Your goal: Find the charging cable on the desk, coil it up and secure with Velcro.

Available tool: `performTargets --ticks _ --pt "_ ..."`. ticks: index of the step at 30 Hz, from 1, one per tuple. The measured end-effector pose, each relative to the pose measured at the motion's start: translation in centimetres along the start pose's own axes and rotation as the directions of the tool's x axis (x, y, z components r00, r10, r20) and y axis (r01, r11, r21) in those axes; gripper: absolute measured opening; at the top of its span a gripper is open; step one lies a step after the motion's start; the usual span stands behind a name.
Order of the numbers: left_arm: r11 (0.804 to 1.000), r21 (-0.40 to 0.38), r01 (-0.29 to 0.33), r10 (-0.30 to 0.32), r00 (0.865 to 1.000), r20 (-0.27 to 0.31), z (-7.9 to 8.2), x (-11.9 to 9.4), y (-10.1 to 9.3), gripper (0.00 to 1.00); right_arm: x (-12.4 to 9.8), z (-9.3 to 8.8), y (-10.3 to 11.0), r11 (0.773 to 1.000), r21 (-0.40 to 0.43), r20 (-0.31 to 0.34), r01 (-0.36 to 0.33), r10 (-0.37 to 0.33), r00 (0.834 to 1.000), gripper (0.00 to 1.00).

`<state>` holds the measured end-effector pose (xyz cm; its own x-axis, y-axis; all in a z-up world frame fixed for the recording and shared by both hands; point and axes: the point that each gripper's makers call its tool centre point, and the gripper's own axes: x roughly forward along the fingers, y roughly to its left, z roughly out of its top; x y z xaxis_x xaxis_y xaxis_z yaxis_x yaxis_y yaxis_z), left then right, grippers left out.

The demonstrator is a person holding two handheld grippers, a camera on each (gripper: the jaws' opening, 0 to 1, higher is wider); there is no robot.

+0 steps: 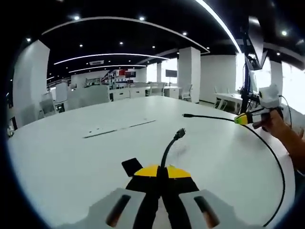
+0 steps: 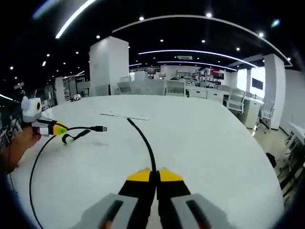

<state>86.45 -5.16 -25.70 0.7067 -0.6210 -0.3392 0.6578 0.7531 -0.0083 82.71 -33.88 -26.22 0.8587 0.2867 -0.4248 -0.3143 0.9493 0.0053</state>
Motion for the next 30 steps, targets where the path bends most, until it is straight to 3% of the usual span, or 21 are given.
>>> performTargets --ticks 17,30 --pt "0.998 0.051 0.027 -0.025 0.999 -0.041 -1.4 -1.1 3.4 0.04 2.0 2.4 6.5 0.991 -0.053 0.011 -0.122 0.123 0.992 0.04" --pt "0.992 0.084 0.095 -0.088 0.993 -0.082 -2.8 -0.7 3.8 0.04 4.7 3.3 12.6 0.971 -0.119 -0.013 -0.208 0.208 0.978 0.04"
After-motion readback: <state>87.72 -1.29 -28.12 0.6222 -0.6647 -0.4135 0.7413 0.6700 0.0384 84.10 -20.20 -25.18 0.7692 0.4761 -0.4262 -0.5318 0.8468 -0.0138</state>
